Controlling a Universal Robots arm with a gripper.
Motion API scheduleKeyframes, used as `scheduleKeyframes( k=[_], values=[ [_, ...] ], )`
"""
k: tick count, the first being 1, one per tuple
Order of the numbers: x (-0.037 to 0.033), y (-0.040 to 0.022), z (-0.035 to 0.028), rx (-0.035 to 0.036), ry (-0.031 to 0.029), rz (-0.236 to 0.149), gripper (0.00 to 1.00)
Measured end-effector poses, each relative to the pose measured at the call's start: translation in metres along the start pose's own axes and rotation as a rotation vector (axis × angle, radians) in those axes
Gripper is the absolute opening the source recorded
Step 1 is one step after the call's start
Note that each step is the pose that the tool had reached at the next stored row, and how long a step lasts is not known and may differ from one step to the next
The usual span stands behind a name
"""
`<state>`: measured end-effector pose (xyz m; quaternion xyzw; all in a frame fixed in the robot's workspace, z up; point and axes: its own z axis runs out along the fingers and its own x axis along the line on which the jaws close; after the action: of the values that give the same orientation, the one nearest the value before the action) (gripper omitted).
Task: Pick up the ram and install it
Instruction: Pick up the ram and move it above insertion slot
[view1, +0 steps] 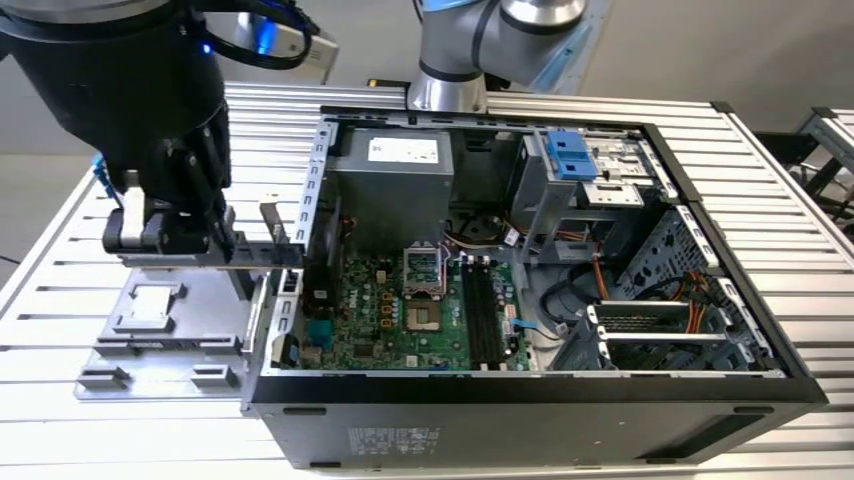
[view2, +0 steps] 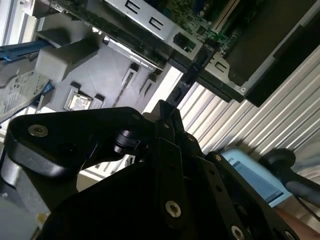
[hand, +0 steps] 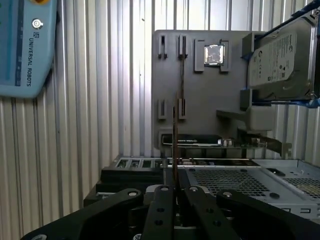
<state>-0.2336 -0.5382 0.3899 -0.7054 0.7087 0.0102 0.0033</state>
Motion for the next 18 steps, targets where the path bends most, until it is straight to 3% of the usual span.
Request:
scheduleKeyframes(
  k=[18],
  values=[
    [-0.0004, -0.0803, -0.0008, 0.0, 0.0001, 0.0, 0.0]
  ],
)
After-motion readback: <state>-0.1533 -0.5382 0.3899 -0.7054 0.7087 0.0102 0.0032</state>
